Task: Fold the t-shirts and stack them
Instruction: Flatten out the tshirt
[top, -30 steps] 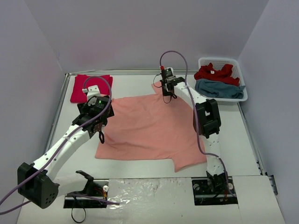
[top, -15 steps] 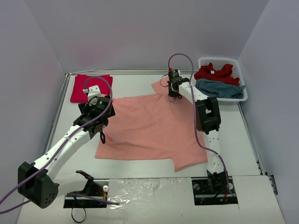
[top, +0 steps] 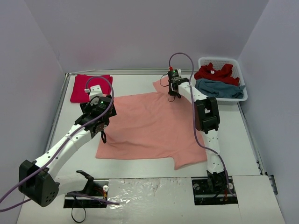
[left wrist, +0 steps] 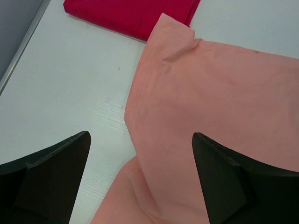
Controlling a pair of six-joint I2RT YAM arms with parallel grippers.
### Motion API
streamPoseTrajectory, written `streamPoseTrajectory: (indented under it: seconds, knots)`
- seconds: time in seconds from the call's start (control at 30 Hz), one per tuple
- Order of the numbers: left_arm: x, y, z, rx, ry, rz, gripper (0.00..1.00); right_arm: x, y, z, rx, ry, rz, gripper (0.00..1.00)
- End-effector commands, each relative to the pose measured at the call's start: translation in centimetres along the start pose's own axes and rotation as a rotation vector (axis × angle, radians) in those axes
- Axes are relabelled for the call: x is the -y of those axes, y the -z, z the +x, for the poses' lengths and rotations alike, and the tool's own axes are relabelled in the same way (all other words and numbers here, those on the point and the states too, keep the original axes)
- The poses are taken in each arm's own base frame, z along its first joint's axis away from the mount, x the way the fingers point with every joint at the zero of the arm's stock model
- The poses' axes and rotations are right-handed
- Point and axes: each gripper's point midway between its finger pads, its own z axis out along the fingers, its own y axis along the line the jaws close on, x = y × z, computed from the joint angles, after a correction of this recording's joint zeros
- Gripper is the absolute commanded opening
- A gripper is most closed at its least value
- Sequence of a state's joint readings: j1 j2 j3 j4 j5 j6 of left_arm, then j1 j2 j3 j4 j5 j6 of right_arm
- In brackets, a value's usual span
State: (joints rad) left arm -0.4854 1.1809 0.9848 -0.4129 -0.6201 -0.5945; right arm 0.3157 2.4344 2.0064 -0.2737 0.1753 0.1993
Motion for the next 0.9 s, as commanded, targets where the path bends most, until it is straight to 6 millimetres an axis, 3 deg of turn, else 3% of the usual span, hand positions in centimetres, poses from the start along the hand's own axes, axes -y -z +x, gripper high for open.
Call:
streamPoseTrajectory:
  seconds: [0.0,0.4,0.87]
  knots:
    - [0.5,0.6,-1.5,0.038,0.019,0.022,0.89,4.3,-1.2,0.6,-0.020,-0.039,0.151,0.00]
    - [1.4,-0.2,-0.9,0.006,-0.016,0.026,0.89,8.9,-3.2,0.2,-0.027,-0.113,0.213,0.00]
    - [1.7,-0.4,-0.6,-0.003,-0.030,0.024,0.89,10.8,-5.3,1.1,-0.052,-0.146,0.281,0.00]
